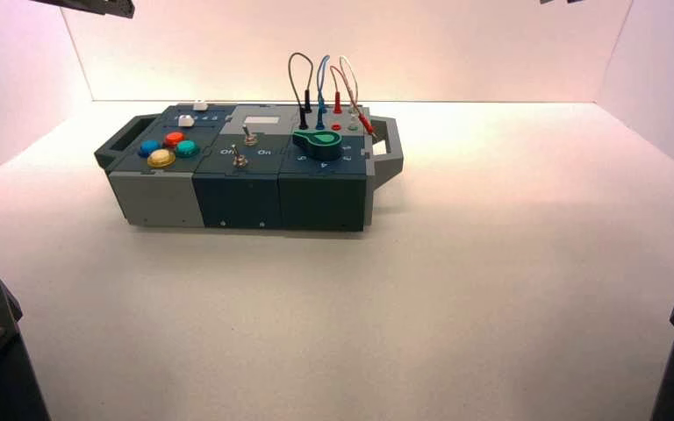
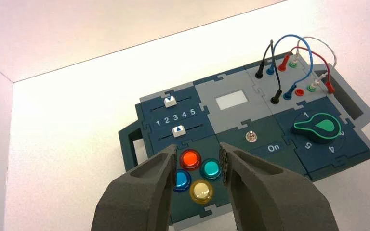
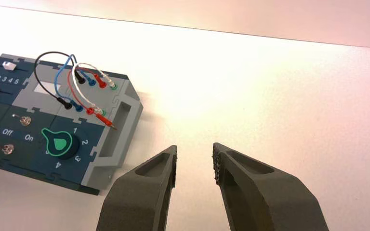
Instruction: Insert the red wire.
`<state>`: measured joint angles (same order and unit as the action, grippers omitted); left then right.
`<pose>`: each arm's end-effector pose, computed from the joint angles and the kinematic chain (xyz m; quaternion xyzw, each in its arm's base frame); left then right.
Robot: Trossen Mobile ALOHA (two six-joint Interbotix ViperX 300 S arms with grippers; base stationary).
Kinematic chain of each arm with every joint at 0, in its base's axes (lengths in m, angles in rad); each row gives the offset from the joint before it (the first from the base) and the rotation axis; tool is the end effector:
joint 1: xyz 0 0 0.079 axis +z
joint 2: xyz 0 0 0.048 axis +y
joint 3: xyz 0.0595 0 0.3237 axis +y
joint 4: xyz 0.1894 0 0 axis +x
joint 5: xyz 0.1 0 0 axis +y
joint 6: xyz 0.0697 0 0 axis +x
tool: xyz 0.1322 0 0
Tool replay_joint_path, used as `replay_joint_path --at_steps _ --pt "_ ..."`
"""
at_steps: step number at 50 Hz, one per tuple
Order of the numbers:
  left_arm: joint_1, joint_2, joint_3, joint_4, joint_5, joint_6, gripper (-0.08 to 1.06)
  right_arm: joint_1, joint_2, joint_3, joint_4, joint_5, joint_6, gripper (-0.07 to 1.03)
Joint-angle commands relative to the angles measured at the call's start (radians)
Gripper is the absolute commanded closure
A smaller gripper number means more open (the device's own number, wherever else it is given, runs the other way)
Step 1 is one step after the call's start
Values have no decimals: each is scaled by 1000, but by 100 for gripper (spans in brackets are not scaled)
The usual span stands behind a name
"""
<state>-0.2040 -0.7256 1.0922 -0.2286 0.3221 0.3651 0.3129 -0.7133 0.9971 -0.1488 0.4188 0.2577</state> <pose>0.2481 -0.0661 0.1781 0.0910 0.3227 -0.1538 0.9295 0.2562 0.0701 0.2001 -0.0067 0.3428 0.0977 0.9343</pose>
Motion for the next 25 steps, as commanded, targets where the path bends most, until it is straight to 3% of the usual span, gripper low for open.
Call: replay_joint_path --at_steps 1,25 --pt "3 -2 -12 0 -9 5 49 -3 -2 -14 0 -23 -2 55" --pt "3 -3 -15 0 -6 5 49 -3 -8 -6 0 -23 -2 55"
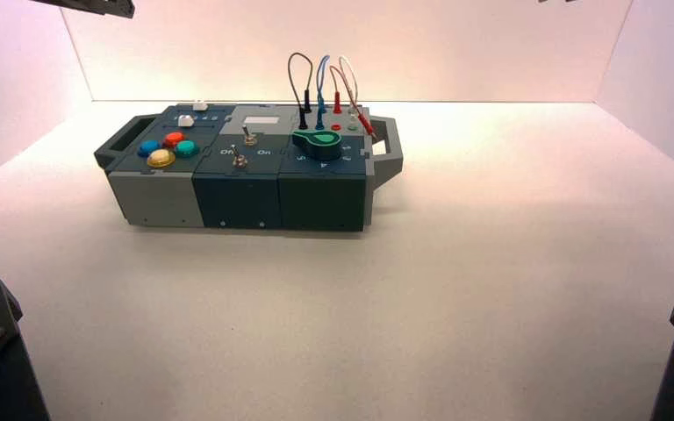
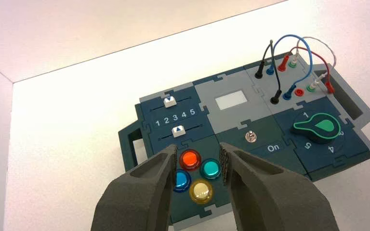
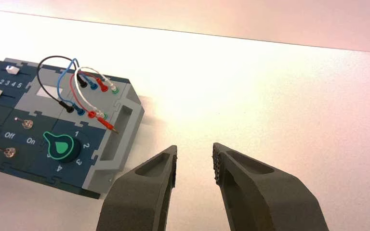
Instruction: Insert the red wire.
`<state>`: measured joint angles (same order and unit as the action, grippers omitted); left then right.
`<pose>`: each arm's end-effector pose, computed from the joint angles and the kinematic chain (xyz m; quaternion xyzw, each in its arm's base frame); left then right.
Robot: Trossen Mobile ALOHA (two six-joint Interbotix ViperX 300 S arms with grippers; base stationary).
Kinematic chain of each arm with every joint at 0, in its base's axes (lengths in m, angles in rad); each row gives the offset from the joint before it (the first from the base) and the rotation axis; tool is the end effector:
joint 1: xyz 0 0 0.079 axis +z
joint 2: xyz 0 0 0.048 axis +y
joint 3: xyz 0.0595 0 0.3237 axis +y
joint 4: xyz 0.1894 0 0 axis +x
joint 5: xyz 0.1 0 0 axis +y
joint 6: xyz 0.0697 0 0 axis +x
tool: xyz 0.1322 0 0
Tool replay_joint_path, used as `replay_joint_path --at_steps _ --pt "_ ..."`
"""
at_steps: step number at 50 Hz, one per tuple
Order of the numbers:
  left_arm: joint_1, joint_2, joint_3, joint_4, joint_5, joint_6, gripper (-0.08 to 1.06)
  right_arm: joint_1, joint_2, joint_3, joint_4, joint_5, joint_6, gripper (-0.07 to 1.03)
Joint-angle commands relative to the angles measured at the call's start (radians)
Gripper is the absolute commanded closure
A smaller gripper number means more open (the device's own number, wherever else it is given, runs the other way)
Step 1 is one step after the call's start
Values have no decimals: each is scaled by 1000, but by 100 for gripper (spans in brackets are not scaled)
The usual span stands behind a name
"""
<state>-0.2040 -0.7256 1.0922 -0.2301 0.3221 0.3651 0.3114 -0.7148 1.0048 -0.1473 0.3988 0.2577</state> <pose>0.2481 -0.0662 0.1782 0.0902 0.3227 -0.1538 0.9295 0.2569 0.0706 0.2002 -0.0045 0.3368 0.0992 0.9363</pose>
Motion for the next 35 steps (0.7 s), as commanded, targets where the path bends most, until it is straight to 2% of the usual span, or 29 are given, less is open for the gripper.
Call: replay_joint_path --at_steps 1,12,23,35 --pt "3 -6 -17 2 -5 5 49 -2 -5 -14 -2 -3 -2 55" --pt "2 -26 -41 -12 46 -2 49 11 -29 -6 11 5 -5 55" --pt "2 -40 -61 -21 118 -5 49 14 -32 -37 11 83 -8 55" --pt "-3 -41 -77 -26 166 -5 49 14 -29 -57 12 132 -11 55"
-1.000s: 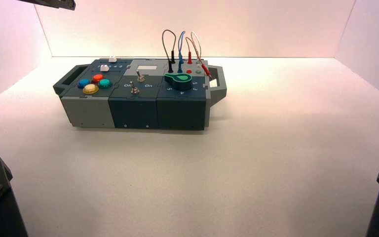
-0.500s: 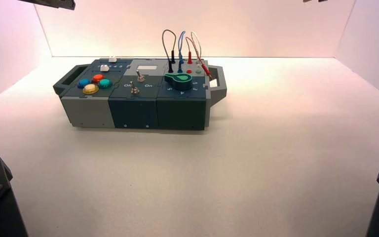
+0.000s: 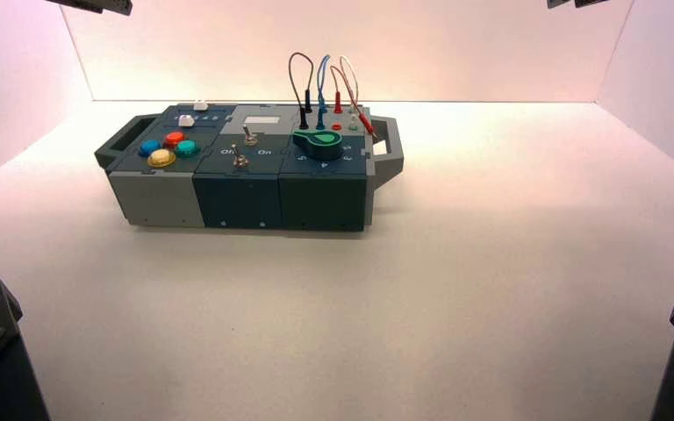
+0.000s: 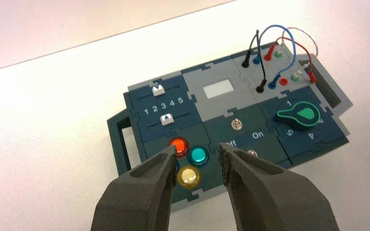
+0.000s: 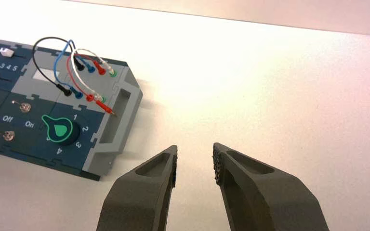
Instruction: Insert the red wire.
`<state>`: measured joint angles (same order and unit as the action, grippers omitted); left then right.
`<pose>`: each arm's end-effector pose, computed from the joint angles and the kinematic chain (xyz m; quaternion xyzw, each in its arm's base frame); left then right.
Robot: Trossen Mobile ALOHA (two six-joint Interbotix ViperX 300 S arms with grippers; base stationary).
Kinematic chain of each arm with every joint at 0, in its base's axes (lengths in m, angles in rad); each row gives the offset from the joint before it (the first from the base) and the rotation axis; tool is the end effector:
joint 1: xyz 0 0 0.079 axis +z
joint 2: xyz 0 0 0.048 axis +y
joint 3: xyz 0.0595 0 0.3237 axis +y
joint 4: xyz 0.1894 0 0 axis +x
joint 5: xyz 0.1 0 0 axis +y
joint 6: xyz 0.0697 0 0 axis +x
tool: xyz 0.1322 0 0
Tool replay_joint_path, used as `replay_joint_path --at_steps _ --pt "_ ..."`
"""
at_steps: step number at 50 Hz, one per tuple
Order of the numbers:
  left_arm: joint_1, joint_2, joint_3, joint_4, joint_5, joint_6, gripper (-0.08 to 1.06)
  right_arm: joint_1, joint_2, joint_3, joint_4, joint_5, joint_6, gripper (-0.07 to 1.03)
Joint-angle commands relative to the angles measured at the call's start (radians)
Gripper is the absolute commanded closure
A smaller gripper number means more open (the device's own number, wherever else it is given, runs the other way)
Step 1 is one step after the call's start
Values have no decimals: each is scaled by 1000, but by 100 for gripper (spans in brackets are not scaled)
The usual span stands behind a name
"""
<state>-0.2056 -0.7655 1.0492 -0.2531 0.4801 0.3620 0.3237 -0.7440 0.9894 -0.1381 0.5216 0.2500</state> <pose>0.2332 -0.0725 0.1838 0.0790 0.3552 -0.1735 0.9151 0.2423 0.0667 0.1960 -0.0126 0.3720 0.0941 0.9234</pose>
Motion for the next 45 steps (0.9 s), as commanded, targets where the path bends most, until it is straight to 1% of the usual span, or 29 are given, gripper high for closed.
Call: replay_joint_path --at_steps 1,11,17,21,26,33,38,45 --pt "-3 0 -34 -5 11 -2 49 2 2 -44 3 14 -3 55" --pt "-11 6 -52 -12 81 -3 49 2 11 -69 8 44 -2 55" --pt "-11 11 -58 -12 107 -3 49 5 21 -87 17 67 -8 55" --pt "-14 9 -63 -17 115 -2 49 17 35 -95 25 71 -17 55" --pt "-23 6 -63 -20 117 -3 49 51 57 -106 31 71 -32 55" --pt "-41 3 -67 -21 126 -2 48 97 97 -132 34 71 -38 55" --pt "-49 8 -67 -29 130 -3 45 112 126 -150 32 71 -43 55" --pt "-52 15 -74 -37 146 -2 42 121 163 -181 34 71 -63 55"
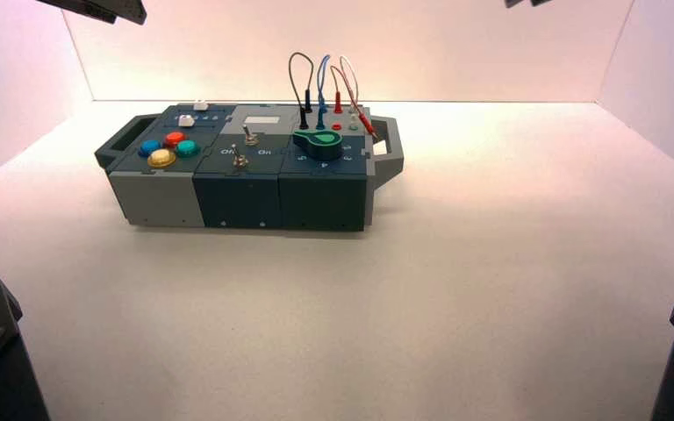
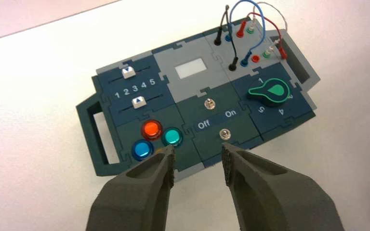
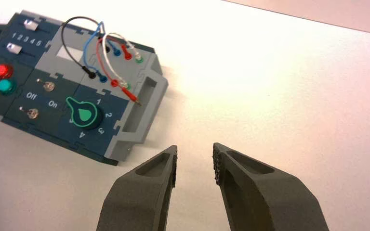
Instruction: Insert the red wire.
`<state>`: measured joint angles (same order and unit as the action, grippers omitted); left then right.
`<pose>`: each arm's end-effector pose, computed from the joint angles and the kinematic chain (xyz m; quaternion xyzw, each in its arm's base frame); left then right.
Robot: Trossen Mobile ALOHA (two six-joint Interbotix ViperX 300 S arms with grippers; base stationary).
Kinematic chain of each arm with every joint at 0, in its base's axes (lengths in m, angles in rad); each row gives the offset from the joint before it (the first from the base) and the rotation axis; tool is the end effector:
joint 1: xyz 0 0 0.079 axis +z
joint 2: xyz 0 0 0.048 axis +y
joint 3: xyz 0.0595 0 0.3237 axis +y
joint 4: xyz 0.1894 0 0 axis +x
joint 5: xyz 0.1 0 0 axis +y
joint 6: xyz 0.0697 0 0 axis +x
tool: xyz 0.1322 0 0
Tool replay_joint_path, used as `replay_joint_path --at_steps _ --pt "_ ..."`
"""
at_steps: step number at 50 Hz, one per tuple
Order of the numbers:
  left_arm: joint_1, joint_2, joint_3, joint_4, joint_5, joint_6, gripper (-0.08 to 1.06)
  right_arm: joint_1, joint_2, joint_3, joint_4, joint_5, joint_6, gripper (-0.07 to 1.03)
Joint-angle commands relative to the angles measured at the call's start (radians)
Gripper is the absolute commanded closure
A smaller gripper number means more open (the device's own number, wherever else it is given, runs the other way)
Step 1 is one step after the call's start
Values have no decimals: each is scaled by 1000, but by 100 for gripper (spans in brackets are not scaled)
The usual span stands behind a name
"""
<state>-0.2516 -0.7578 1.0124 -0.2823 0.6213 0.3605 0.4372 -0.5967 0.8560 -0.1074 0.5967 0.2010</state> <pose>0.2158 -0.0893 0.1795 0.0757 0.4021 -0.2135 0.8871 0.2584 0.1073 0.2021 -0.0516 0.4100 0.1478 0.8985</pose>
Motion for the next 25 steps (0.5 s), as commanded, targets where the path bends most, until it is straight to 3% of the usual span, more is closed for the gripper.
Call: replay_joint_path --at_steps 1,10,11,18,25 --pt "-6 9 -38 -8 8 0 42 8 20 -51 3 -5 -20 55" --pt "-6 26 -44 -8 17 2 42 28 60 -91 21 2 -89 55" --pt "-6 40 -52 -8 25 3 42 32 80 -110 51 9 -127 55" --pt "-14 69 -69 -5 32 15 42 34 123 -144 112 18 -210 55" --pt "-20 83 -74 -5 21 35 42 32 155 -164 127 29 -247 55"
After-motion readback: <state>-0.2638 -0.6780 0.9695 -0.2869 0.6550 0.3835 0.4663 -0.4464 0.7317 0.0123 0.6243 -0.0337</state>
